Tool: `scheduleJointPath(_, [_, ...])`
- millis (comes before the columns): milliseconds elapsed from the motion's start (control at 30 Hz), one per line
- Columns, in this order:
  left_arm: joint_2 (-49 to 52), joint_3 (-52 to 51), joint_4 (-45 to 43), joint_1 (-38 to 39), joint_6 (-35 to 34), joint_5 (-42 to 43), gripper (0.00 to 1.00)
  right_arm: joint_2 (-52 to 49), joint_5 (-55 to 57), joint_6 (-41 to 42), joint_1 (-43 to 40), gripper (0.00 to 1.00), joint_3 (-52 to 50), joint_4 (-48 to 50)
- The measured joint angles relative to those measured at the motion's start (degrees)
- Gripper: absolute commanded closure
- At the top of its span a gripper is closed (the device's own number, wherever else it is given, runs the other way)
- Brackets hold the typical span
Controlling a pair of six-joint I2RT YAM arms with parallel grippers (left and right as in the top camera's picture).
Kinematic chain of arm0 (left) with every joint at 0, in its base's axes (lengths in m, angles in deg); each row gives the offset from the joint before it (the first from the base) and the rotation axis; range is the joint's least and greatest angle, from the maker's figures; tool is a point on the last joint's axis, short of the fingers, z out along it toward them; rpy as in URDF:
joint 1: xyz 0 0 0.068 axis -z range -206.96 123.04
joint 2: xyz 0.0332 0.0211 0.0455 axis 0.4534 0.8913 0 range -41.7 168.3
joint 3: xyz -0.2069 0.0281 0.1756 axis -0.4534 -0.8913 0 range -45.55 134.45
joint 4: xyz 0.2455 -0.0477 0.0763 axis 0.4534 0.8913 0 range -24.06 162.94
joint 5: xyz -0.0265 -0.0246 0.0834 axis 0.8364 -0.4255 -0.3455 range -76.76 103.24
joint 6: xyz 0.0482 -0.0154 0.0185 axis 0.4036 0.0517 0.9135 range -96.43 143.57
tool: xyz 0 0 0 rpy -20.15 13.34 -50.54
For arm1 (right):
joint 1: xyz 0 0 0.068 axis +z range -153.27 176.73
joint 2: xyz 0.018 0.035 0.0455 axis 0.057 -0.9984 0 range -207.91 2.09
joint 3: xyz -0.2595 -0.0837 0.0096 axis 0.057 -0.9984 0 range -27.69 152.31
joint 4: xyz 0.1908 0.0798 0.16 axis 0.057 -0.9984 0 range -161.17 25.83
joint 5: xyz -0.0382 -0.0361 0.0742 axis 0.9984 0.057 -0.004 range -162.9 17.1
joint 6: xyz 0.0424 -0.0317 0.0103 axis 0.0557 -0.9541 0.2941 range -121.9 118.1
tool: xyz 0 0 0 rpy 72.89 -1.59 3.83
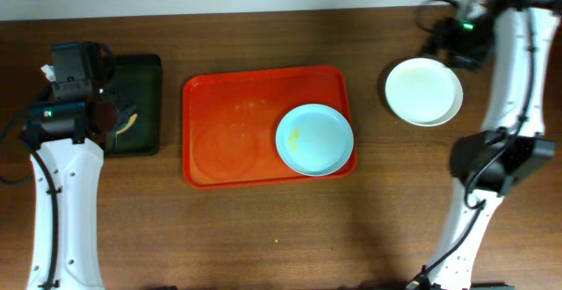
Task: Clean dirty plates on tray and stack at the side
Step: 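Move the right gripper to the light blue plate and grasp its rim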
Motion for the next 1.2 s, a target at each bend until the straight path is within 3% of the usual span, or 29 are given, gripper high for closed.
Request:
scheduleJointPath(133, [0.0,0.0,0.0,0.0,0.0,0.0,1.00,1.2,4.7,1.1,13.8,0.01,-3.8,0.1])
scheduleJointPath(233, [0.0,0.0,0.0,0.0,0.0,0.0,1.00,1.1,14.7,6.5,22.4,0.01,-10.5,1.6])
scheduleJointPath(267, [0.0,0.0,0.0,0.0,0.0,0.0,1.00,1.1,16.5,8.0,24.3,0.05,-12.6,2.6])
scheduleJointPath(333, [0.0,-0.1,0.0,0.0,0.0,0.0,1.00,1.1,17.0,8.9,26.1,0.37,-16.5,3.1])
scheduleJointPath(400, [0.0,-0.1,0.0,0.0,0.0,0.0,1.00,1.1,17.0,9.5,26.5,0.41,-19.4,0.5])
scheduleJointPath(533, [0.0,-0.1,0.0,0.0,0.0,0.0,1.00,2.6,17.1,10.7,26.5,0.25,-21.9,-0.1])
scheduleJointPath(700, [0.0,-0.1,0.0,0.0,0.0,0.0,1.00,13.3,18.7,11.3,26.5,0.15,-26.6,0.0])
scheduleJointPath(733, [0.0,-0.1,0.0,0.0,0.0,0.0,1.00,14.4,19.5,11.5,26.4,0.14,-30.4,4.1])
scheduleJointPath(767, [0.0,-0.1,0.0,0.0,0.0,0.0,1.00,14.8,19.8,11.9,26.3,0.16,-33.3,8.4])
scheduleJointPath(867, [0.0,-0.2,0.0,0.0,0.0,0.0,1.00,13.4,18.0,13.1,24.7,0.37,-46.9,21.3])
scheduleJointPath(1000, [0.0,-0.3,0.0,0.0,0.0,0.0,1.00,12.8,14.9,13.9,21.8,0.56,-53.3,26.4])
scheduleJointPath(1200, [0.0,-0.3,0.0,0.0,0.0,0.0,1.00,12.8,13.1,14.1,22.3,0.58,-57.8,30.8])
